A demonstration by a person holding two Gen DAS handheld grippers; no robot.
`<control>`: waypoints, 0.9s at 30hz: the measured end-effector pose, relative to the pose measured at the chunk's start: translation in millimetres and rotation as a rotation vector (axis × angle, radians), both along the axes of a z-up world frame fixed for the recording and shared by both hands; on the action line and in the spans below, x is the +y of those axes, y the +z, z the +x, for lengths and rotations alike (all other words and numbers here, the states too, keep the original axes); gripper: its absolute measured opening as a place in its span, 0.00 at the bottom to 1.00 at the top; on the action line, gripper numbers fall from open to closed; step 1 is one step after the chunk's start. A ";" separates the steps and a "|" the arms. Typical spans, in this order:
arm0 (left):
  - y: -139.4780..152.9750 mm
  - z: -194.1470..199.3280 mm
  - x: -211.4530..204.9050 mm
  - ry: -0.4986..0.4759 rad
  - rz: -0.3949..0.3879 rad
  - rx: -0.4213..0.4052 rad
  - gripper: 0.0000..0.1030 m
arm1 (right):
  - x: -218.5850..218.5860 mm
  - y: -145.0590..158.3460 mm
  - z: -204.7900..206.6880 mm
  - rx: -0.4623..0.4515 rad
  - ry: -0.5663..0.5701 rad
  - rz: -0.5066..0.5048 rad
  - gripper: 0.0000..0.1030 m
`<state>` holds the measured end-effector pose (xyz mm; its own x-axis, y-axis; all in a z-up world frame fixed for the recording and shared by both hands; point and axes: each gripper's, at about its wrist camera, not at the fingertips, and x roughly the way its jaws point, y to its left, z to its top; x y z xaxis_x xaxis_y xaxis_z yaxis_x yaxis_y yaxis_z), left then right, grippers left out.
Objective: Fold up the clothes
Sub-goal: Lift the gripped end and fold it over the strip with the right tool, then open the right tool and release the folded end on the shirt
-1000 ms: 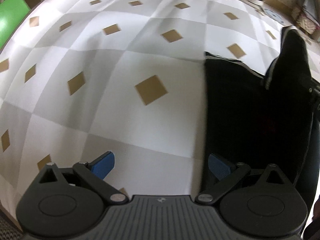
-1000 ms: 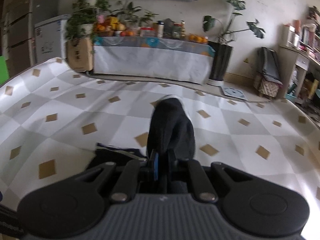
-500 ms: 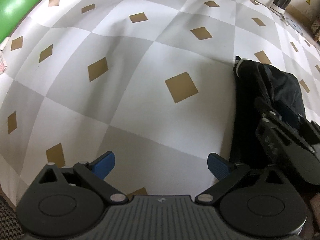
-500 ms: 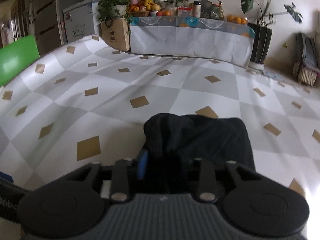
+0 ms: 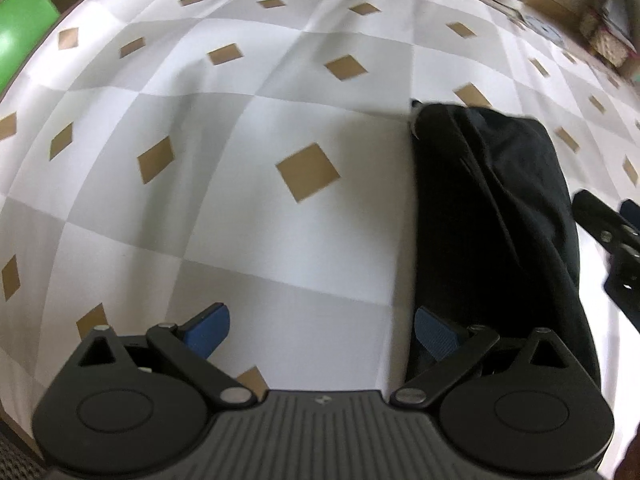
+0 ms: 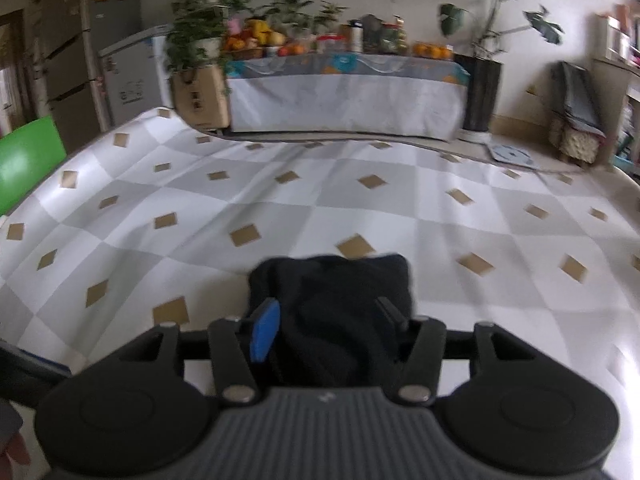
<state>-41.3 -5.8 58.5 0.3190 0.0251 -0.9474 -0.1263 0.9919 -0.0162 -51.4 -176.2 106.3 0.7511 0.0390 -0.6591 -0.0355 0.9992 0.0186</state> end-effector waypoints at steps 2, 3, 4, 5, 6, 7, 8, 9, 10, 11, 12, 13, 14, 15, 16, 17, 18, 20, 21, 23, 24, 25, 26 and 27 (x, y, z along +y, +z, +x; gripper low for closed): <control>-1.7 -6.0 -4.7 -0.035 0.001 0.010 0.96 | -5.5 1.0 -11.9 0.021 -0.026 -0.046 0.52; -2.7 -8.5 -6.0 -0.045 -0.001 0.017 0.96 | -9.3 0.9 -17.8 0.035 -0.042 -0.060 0.53; -3.3 -11.3 -6.6 -0.051 -0.006 0.024 0.96 | -14.2 0.3 -23.3 0.053 -0.056 -0.051 0.53; -2.6 -13.8 -6.1 -0.052 -0.010 0.023 0.96 | -19.3 -0.3 -28.7 0.073 -0.069 -0.039 0.53; -1.9 -16.3 -5.5 -0.052 -0.014 0.021 0.96 | -24.3 -1.0 -34.1 0.092 -0.082 -0.027 0.53; 0.0 -18.5 -4.7 -0.055 -0.013 0.015 0.96 | -29.3 -1.6 -39.5 0.111 -0.095 -0.016 0.53; 2.0 -20.6 -4.0 -0.059 -0.013 0.008 0.96 | -34.8 -1.9 -47.4 0.117 -0.104 -0.005 0.53; 4.0 -22.8 -3.3 -0.063 -0.012 0.001 0.96 | -40.2 -2.1 -55.6 0.121 -0.114 0.006 0.54; 6.3 -25.2 -2.4 -0.064 -0.017 -0.005 0.96 | -45.7 -2.4 -63.7 0.125 -0.123 0.017 0.54; 8.4 -27.6 -1.3 -0.062 -0.027 -0.010 0.96 | -51.2 -2.6 -71.9 0.129 -0.132 0.028 0.54; 10.3 -30.3 -0.4 -0.061 -0.040 -0.016 0.96 | -56.6 -3.2 -81.2 0.134 -0.155 0.030 0.55; 12.0 -34.2 -0.3 -0.062 -0.054 -0.019 0.96 | -61.4 -4.0 -90.3 0.138 -0.179 0.032 0.55; 13.7 -38.3 -0.2 -0.062 -0.069 -0.023 0.96 | -65.0 -4.9 -99.4 0.139 -0.202 0.033 0.55; 14.7 -43.7 -1.8 -0.071 -0.082 -0.025 0.96 | -68.6 -5.8 -108.4 0.140 -0.224 0.035 0.56; 15.6 -49.2 -3.6 -0.080 -0.096 -0.027 0.96 | -72.2 -6.7 -117.4 0.141 -0.246 0.036 0.58; 16.0 -56.4 -7.3 -0.100 -0.106 -0.026 0.96 | -75.6 -9.1 -127.1 0.147 -0.270 0.039 0.59; 15.9 -62.2 -10.9 -0.117 -0.109 -0.023 0.96 | -79.0 -11.7 -136.8 0.153 -0.293 0.042 0.60; 15.0 -74.4 -20.0 -0.159 -0.104 -0.019 0.96 | -84.9 -16.6 -154.2 0.164 -0.337 0.051 0.60; 14.6 -80.4 -24.4 -0.179 -0.100 -0.020 0.96 | -87.3 -18.9 -161.8 0.169 -0.358 0.057 0.60; 14.5 -89.4 -30.4 -0.204 -0.098 -0.025 0.96 | -91.0 -24.3 -175.5 0.185 -0.388 0.066 0.60; 14.3 -93.9 -32.5 -0.213 -0.097 -0.027 0.96 | -92.1 -26.1 -181.2 0.191 -0.395 0.067 0.60; 13.7 -98.9 -34.3 -0.220 -0.097 -0.026 0.96 | -93.2 -27.9 -186.7 0.197 -0.401 0.068 0.60; 13.1 -103.3 -35.4 -0.223 -0.098 -0.024 0.96 | -94.0 -29.0 -190.8 0.201 -0.408 0.068 0.60; 12.5 -107.4 -36.5 -0.226 -0.098 -0.021 0.96 | -94.8 -30.0 -194.7 0.205 -0.415 0.067 0.60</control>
